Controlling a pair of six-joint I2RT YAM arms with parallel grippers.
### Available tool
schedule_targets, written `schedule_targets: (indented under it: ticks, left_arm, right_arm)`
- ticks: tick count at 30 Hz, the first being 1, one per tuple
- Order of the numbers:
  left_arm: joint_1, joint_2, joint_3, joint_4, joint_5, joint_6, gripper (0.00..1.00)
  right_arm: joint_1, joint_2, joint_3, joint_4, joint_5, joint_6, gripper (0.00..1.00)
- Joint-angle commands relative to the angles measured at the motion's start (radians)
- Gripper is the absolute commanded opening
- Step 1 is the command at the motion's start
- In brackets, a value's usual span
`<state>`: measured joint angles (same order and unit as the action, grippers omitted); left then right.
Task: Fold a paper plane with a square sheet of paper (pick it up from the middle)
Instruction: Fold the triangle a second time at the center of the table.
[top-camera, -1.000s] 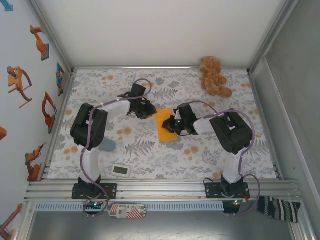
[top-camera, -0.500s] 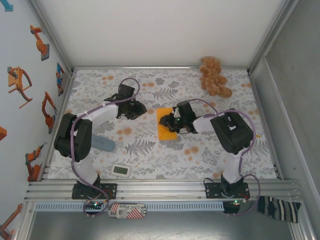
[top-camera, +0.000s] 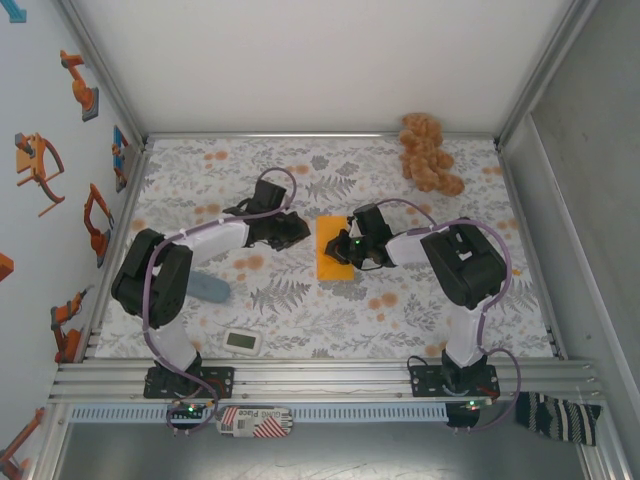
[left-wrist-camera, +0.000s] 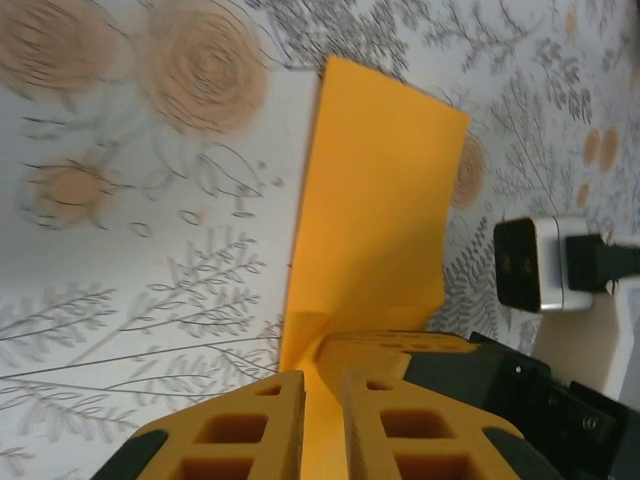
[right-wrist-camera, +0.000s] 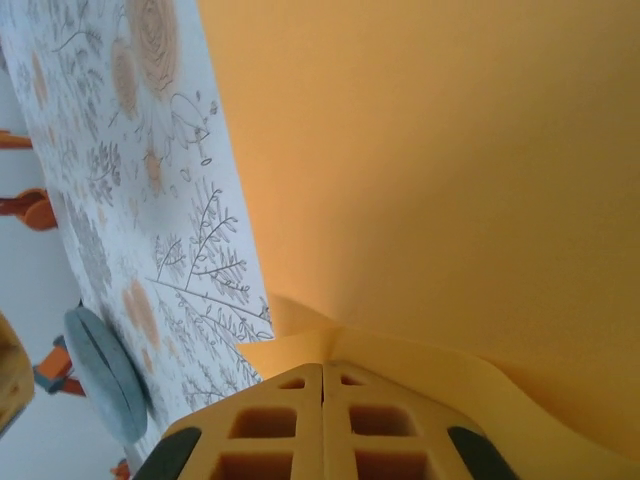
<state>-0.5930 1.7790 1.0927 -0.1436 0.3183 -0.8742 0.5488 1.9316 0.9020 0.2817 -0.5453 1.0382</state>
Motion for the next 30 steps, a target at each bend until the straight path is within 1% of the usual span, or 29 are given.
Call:
schedule_targets:
  ticks: [1,5,11,30]
  left_arm:
    - [-0.024,0.049,0.017,0.04,0.035,-0.004,0.16]
    - [-0.044,0.096,0.041,0.053,0.043,0.001,0.11]
    - [-0.058,0.157,0.083,0.029,0.041,0.017,0.08]
    - [-0.071,0.218,0.118,-0.024,0.04,0.039,0.08]
  right_arm:
    - [0.005,0.015,-0.002,-0.097,0.053,-0.043,0.0]
    - [0.005,0.013,0.0,-0.117,0.064,-0.054,0.0]
    - [0.005,0.013,0.001,-0.121,0.065,-0.056,0.0]
    - [0.005,0.017,0.0,-0.121,0.065,-0.054,0.0]
